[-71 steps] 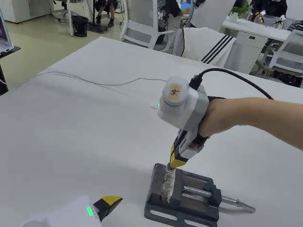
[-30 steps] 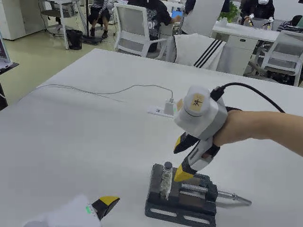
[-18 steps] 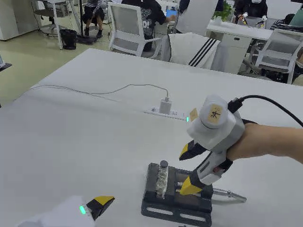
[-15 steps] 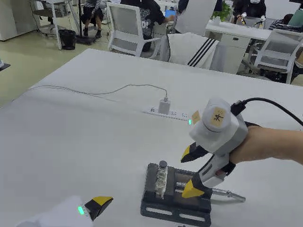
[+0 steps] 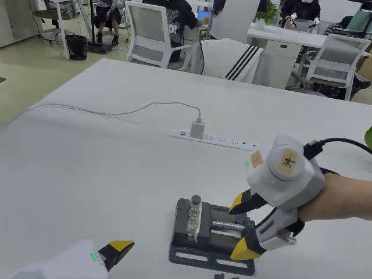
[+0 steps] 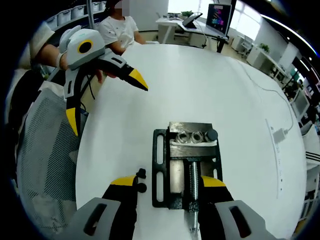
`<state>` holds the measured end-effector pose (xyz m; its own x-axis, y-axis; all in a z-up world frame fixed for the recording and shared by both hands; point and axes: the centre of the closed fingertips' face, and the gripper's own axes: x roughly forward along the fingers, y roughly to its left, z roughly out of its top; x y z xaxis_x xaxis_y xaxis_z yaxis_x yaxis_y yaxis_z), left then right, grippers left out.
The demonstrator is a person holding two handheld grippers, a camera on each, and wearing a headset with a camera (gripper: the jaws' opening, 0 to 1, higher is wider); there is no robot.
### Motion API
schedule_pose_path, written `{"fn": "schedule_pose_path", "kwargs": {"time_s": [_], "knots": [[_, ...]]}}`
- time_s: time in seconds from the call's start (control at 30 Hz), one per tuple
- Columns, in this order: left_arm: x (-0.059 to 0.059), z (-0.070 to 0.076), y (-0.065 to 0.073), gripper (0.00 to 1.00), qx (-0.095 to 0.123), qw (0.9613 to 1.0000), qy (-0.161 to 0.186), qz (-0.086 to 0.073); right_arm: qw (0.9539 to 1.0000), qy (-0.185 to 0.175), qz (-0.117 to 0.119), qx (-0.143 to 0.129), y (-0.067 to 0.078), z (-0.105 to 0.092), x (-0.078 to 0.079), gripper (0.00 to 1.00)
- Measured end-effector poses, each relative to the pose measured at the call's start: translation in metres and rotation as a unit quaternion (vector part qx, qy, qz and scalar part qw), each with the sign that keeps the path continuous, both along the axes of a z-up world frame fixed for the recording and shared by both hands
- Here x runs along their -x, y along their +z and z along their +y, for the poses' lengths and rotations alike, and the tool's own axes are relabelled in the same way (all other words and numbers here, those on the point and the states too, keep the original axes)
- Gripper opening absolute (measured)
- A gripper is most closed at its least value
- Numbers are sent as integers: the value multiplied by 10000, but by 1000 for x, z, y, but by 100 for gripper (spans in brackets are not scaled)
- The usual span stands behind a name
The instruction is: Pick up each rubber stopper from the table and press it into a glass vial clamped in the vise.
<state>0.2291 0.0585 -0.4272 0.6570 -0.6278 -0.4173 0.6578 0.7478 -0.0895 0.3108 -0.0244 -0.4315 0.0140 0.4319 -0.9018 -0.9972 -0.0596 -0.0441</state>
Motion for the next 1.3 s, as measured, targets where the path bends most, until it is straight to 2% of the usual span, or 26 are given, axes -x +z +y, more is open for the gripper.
{"fn": "schedule_pose_path", "kwargs": {"time_s": [0.17,0.37,0.6,0.67,1.03,1.23,1.3], "knots": [[1,0,-2,94,15,10000,3,23,9995,-179,95,-230,-4,-2,13,43],[1,-1,-3,94,18,10000,-25,39,9984,-304,230,-408,-16,-3,29,37],[1,-3,-3,94,44,10000,-33,36,9964,-470,240,-662,-28,3,37,28],[1,-3,-3,94,42,10000,-36,42,9962,-513,346,-608,-34,3,41,27],[4,1,-6,94,49,10000,18,84,9967,-534,288,-530,-49,2,40,17],[5,1,-7,94,45,9999,9,103,9969,-543,338,-466,-54,3,42,15],[5,1,-7,93,54,9999,11,99,9973,-516,279,-440,-56,2,41,14]]}}
